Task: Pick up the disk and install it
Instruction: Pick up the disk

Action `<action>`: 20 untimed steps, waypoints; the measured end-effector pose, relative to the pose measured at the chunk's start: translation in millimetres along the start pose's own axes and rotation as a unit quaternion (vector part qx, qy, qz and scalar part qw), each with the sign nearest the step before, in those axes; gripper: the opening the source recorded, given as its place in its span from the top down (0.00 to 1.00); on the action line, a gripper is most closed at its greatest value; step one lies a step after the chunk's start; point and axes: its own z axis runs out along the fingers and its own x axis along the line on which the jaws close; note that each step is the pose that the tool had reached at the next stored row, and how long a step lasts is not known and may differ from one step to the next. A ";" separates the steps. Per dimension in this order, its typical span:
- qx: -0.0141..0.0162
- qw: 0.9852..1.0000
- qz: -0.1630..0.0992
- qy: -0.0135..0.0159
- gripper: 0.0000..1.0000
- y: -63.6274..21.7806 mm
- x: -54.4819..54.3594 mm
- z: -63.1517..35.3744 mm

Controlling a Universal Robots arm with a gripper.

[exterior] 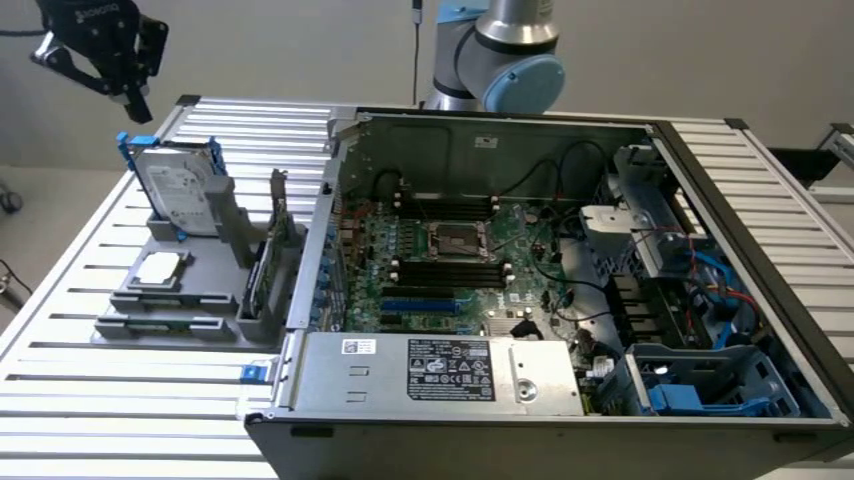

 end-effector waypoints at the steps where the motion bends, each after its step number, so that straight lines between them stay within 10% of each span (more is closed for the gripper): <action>1: -0.001 1.000 -0.007 0.000 0.89 0.0 0.0 0.0; 8: -0.011 0.999 -0.039 0.003 0.89 0.0 0.0 0.1; 20: -0.012 0.993 -0.119 -0.001 0.89 0.0 0.0 0.7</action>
